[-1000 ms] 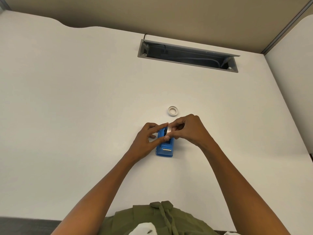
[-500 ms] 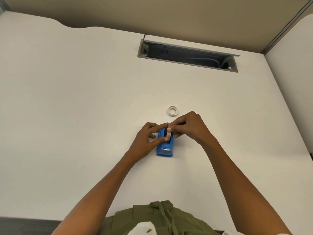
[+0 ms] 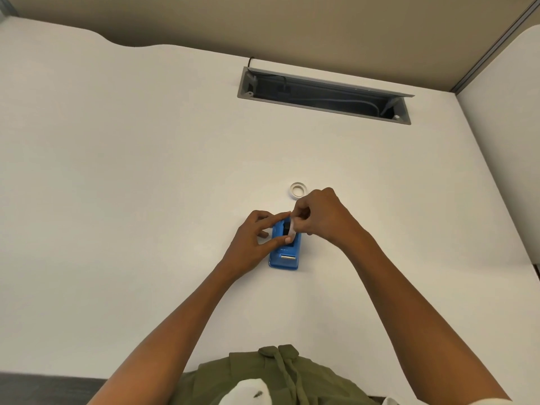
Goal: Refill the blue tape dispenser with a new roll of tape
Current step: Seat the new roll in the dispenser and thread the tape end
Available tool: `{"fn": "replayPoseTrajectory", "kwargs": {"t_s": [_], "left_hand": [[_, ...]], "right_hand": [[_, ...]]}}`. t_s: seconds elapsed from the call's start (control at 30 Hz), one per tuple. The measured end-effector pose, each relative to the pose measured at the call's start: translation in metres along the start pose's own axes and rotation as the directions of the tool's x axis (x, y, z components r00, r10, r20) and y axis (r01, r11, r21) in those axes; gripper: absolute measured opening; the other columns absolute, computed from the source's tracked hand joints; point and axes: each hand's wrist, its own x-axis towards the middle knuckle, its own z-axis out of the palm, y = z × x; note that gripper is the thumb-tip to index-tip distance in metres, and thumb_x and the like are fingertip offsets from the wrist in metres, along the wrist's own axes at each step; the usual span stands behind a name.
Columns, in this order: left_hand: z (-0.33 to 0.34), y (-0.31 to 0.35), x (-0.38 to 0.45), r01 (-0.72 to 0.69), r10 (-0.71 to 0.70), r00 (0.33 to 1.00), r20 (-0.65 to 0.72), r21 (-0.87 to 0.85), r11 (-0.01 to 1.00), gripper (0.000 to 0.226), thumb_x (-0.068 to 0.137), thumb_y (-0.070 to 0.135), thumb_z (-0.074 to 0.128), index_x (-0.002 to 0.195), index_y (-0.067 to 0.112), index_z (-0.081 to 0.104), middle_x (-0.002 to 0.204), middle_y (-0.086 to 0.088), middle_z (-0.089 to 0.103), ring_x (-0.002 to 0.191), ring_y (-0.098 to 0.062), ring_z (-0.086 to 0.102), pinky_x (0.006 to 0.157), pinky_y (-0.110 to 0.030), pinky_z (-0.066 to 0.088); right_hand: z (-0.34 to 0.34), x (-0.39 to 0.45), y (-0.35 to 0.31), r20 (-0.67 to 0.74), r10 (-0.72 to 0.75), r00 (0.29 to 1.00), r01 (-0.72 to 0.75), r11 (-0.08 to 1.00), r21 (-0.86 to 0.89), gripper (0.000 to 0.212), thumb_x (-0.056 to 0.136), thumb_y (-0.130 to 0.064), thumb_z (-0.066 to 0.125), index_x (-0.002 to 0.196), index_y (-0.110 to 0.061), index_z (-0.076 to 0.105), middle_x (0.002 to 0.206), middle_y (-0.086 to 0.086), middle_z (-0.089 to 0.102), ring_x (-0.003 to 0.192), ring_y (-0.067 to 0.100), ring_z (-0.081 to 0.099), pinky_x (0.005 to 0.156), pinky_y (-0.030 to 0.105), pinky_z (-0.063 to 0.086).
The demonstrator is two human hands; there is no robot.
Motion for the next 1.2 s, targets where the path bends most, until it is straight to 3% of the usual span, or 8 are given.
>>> {"fn": "replayPoseTrajectory", "kwargs": {"t_s": [0.2,0.33,0.47,0.6,0.77,0.93,1.07,1.2], "left_hand": [[0.0,-0.002,-0.001,-0.021,0.021,1.0,-0.006,0.007,1.0,0.044,0.084,0.03,0.064,0.125,0.04,0.05,0.111,0.001,0.051,0.101,-0.009,0.052,0.083,-0.015,0.048],[0.0,-0.001,-0.001,-0.019,0.019,1.0,-0.003,0.006,1.0,0.045,0.085,0.028,0.063,0.125,0.04,0.048,0.112,0.0,0.05,0.101,-0.01,0.052,0.083,-0.016,0.048],[0.0,-0.001,-0.001,-0.007,0.007,1.0,-0.005,0.005,1.0,0.045,0.083,0.033,0.065,0.122,0.044,0.048,0.112,0.003,0.05,0.1,-0.007,0.052,0.081,-0.008,0.045],[0.001,0.002,0.0,0.03,-0.03,1.0,-0.01,0.014,0.999,0.048,0.08,0.039,0.066,0.125,0.038,0.051,0.113,0.004,0.05,0.1,-0.009,0.052,0.081,-0.014,0.047],[-0.001,0.002,-0.002,-0.002,0.002,1.0,0.001,0.018,1.0,0.043,0.086,0.027,0.062,0.128,0.031,0.052,0.113,0.0,0.05,0.102,-0.011,0.052,0.085,-0.018,0.048],[-0.001,0.003,-0.003,0.009,-0.009,1.0,0.003,0.018,1.0,0.043,0.086,0.027,0.062,0.128,0.031,0.052,0.113,0.0,0.049,0.103,-0.01,0.051,0.085,-0.016,0.046],[0.001,0.005,-0.003,0.044,-0.044,0.999,0.005,0.015,0.999,0.047,0.083,0.035,0.064,0.128,0.033,0.051,0.114,0.001,0.049,0.103,-0.011,0.051,0.084,-0.016,0.046],[0.0,0.005,-0.003,0.027,-0.027,1.0,-0.002,0.017,0.999,0.041,0.088,0.031,0.059,0.128,0.034,0.051,0.114,0.0,0.049,0.101,-0.013,0.053,0.085,-0.019,0.048]], "right_hand": [[-0.001,-0.002,0.001,0.133,-0.026,0.991,0.023,1.0,0.018,0.029,0.067,-0.021,0.084,0.086,-0.007,0.068,0.098,0.014,0.066,0.089,0.027,0.065,0.082,0.039,0.056],[0.001,0.0,0.0,0.122,-0.003,0.993,0.002,1.0,0.012,0.034,0.062,-0.02,0.086,0.085,-0.01,0.062,0.105,0.011,0.063,0.093,0.03,0.063,0.084,0.044,0.055],[0.0,0.006,-0.002,0.102,-0.002,0.995,-0.003,0.999,0.05,0.024,0.061,-0.009,0.083,0.078,-0.004,0.065,0.09,0.013,0.065,0.072,0.031,0.068,0.073,0.04,0.059],[-0.002,0.013,0.003,0.046,0.006,0.999,-0.012,0.993,0.121,0.013,0.065,0.001,0.067,0.078,0.001,0.066,0.069,0.011,0.068,0.058,0.026,0.071,0.064,0.033,0.059],[0.001,0.008,0.005,0.143,-0.04,0.989,0.031,0.997,0.064,0.031,0.061,-0.015,0.087,0.077,-0.007,0.061,0.082,0.013,0.067,0.067,0.031,0.07,0.07,0.039,0.058],[0.001,0.009,0.001,0.12,-0.024,0.992,0.021,0.999,0.027,0.027,0.062,-0.011,0.084,0.076,-0.007,0.062,0.076,0.01,0.062,0.063,0.027,0.069,0.068,0.034,0.057],[0.001,0.014,0.005,0.023,-0.014,1.0,0.012,0.997,0.08,0.007,0.068,0.001,0.064,0.074,-0.001,0.065,0.07,0.007,0.062,0.056,0.024,0.07,0.062,0.03,0.057],[0.006,0.01,0.011,0.077,-0.022,0.997,0.011,0.989,0.149,0.016,0.065,-0.012,0.077,0.073,-0.005,0.066,0.072,0.011,0.068,0.055,0.023,0.068,0.06,0.031,0.056]]}}
